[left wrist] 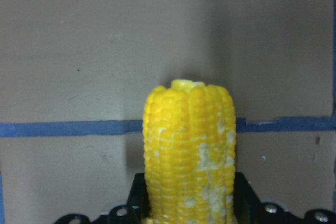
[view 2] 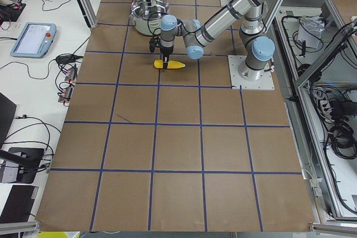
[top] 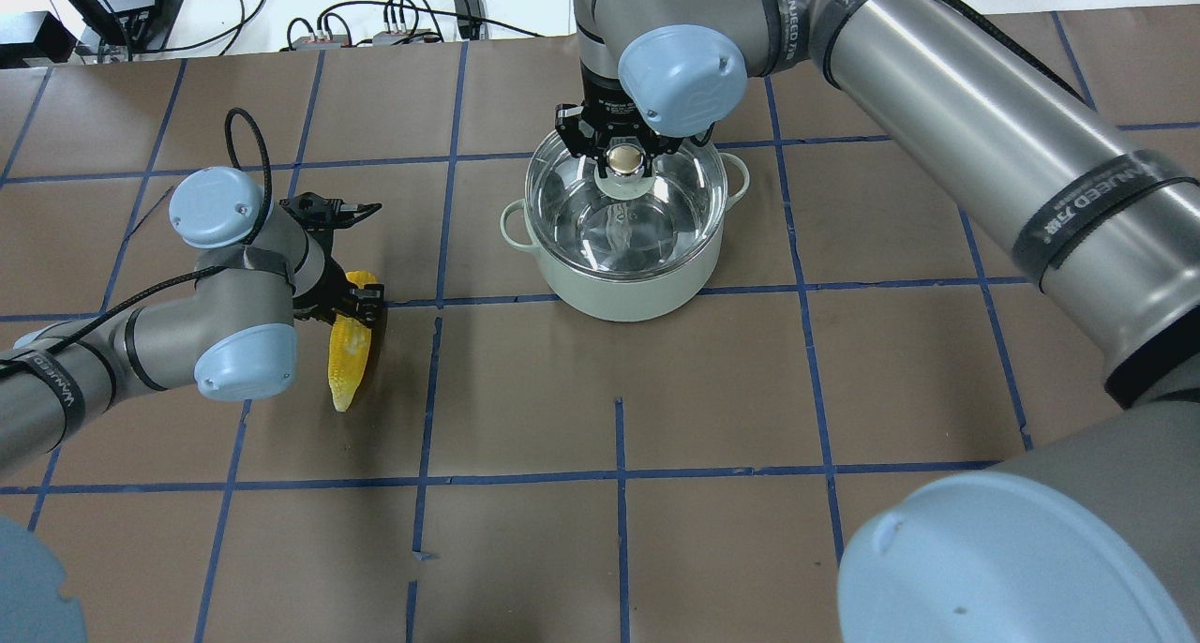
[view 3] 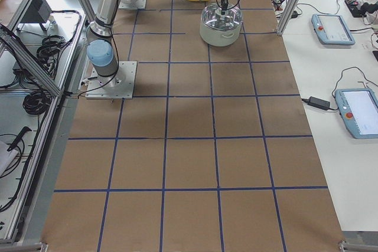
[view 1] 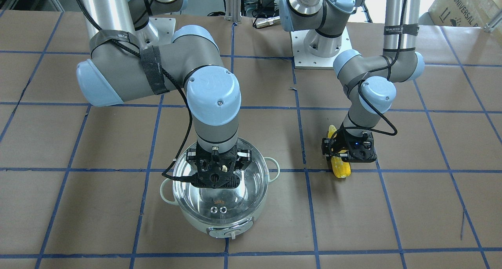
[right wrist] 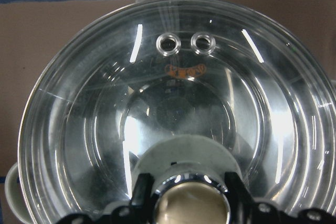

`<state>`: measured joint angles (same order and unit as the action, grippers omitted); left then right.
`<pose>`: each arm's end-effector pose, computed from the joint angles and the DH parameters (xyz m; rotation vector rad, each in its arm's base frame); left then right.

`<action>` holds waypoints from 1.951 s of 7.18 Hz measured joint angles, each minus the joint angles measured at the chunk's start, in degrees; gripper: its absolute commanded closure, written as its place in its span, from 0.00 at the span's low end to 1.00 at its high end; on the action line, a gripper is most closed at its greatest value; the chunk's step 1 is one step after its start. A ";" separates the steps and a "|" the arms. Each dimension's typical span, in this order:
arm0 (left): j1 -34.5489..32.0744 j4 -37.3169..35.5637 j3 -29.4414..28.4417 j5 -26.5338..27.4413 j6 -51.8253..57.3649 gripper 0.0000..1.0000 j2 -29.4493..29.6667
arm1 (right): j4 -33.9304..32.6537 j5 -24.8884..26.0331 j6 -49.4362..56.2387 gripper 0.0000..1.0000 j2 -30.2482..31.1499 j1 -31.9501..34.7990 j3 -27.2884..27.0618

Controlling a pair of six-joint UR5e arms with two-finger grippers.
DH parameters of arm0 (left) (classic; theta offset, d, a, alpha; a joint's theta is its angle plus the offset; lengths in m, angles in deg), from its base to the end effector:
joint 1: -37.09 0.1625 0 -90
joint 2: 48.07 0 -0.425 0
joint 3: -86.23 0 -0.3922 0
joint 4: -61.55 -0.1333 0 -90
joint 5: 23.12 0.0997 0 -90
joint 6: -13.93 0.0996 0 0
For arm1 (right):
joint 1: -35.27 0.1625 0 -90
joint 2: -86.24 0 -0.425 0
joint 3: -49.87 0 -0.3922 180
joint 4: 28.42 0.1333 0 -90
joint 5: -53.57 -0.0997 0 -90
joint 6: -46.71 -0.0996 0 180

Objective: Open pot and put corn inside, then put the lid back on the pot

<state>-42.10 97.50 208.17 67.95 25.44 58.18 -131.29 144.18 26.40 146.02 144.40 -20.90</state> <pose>-0.0373 -0.5057 0.1893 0.0175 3.0998 -0.1501 0.3549 -0.6197 0.3587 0.0326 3.1399 -0.0541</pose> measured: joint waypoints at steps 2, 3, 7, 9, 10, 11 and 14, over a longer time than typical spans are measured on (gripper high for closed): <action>-0.10 3.90 -2.25 0.26 -1.31 0.92 -0.78 | 3.27 0.24 1.50 0.87 1.03 -0.74 1.84; -0.47 8.90 -5.26 1.03 -2.99 0.92 -1.86 | 5.48 0.56 4.26 0.87 1.46 -2.25 2.00; -6.74 35.36 -24.91 2.77 -14.66 0.93 -4.50 | 8.02 0.74 22.55 0.90 1.73 -17.75 0.34; -13.53 39.10 -30.36 2.46 -25.01 0.93 -2.38 | 6.33 0.84 28.83 0.90 1.68 -24.38 -3.16; -17.39 39.30 -32.24 2.25 -30.40 0.93 -0.68 | 3.90 1.14 30.41 0.90 1.65 -26.33 -4.84; -21.23 39.21 -34.80 2.16 -35.19 0.93 1.61 | 2.04 1.44 31.20 0.90 1.65 -27.60 -6.25; -28.44 39.20 -47.49 1.09 -45.73 0.93 11.74 | 0.21 1.19 31.61 0.90 1.64 -28.44 -7.72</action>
<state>-70.54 136.69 160.69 69.04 -20.28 69.93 -131.08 145.37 58.01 147.66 115.97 -28.62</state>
